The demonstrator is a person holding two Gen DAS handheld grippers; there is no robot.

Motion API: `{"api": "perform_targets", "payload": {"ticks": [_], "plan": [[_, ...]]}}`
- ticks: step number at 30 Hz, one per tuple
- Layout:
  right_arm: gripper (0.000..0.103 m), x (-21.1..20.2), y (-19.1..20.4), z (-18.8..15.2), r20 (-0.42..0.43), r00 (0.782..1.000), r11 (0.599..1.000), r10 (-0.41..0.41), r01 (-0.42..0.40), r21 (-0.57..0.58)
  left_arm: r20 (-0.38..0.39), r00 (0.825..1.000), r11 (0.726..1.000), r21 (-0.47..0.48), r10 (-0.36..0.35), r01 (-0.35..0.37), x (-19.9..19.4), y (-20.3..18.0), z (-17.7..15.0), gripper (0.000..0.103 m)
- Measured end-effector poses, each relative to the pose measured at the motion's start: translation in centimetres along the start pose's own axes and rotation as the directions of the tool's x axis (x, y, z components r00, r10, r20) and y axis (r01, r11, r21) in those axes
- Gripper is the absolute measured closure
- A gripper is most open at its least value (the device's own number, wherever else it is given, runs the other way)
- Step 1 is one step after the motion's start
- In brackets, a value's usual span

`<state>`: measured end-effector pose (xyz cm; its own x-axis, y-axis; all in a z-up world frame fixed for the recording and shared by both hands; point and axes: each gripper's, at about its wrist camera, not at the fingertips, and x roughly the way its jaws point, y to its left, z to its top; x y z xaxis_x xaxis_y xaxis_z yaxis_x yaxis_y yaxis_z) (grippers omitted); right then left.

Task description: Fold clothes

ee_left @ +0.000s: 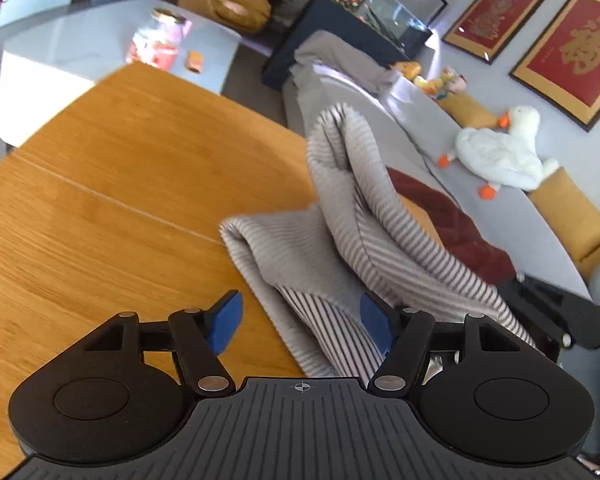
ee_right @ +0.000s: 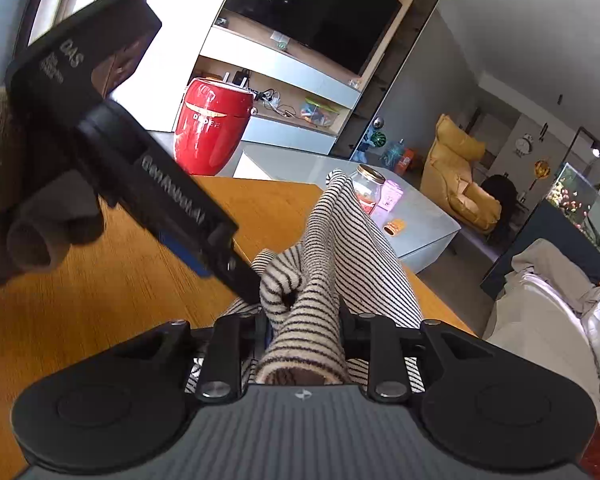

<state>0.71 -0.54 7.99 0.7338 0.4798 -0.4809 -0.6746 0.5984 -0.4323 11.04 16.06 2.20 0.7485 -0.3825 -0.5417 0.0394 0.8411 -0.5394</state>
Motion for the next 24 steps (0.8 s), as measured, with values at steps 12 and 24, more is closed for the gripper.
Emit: {"api": "perform_targets", "payload": {"ticks": [12, 24], "plan": [[0.054, 1.3, 4.2, -0.4, -0.032, 0.999, 0.995, -0.031, 0.028, -0.093, -0.008, 0.998, 0.983, 0.173, -0.064, 0.064, 4.5, -5.7, 4.2, 0.039], [0.0, -2.2, -6.9, -1.1, 0.078, 0.997, 0.906, 0.016, -0.047, 0.421, -0.037, 0.999, 0.98, 0.193, -0.036, 0.042, 5.6, -2.8, 2.2, 0.035]]}}
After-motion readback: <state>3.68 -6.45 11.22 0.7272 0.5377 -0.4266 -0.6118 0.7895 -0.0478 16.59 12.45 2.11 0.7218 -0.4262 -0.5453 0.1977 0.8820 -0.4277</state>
